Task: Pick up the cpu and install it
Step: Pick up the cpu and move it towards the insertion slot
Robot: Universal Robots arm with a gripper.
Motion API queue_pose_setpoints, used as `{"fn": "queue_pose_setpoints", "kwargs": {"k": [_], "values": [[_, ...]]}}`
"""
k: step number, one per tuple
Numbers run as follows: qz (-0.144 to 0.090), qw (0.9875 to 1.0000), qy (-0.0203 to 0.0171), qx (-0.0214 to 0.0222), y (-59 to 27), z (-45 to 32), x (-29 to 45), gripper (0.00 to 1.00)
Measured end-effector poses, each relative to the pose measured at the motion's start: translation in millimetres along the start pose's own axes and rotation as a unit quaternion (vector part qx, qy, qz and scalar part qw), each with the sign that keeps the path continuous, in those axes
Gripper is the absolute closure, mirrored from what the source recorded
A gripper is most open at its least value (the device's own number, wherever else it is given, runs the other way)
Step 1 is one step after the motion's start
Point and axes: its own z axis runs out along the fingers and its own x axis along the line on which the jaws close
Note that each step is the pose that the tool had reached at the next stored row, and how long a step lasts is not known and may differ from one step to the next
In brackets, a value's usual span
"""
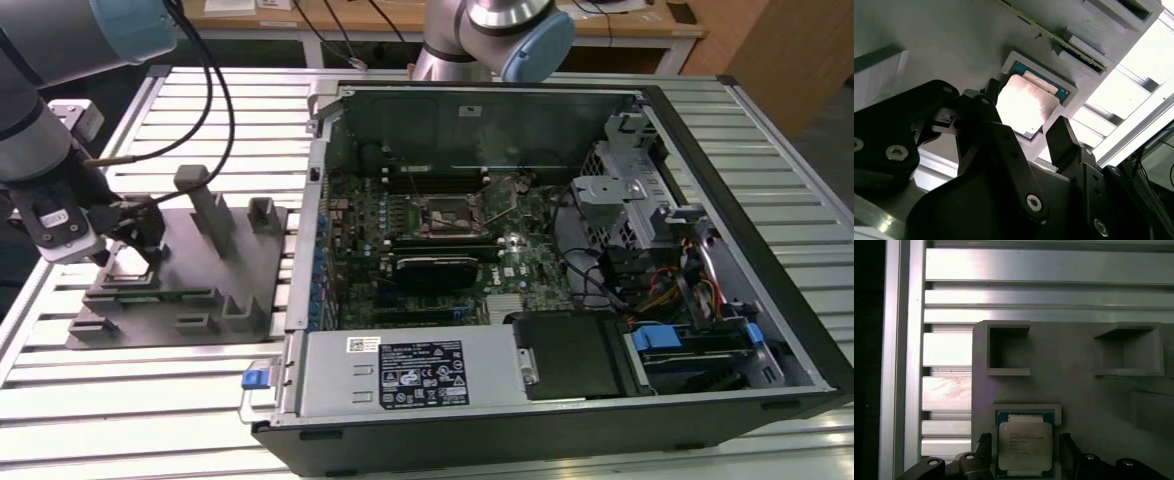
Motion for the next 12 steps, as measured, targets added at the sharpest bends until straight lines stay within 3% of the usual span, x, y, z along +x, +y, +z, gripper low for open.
{"fn": "queue_pose_setpoints", "kwargs": {"k": [12], "values": [[-0.004,1.0,0.0001,0.0001,-0.4,6.5,0.1,0.35]]}}
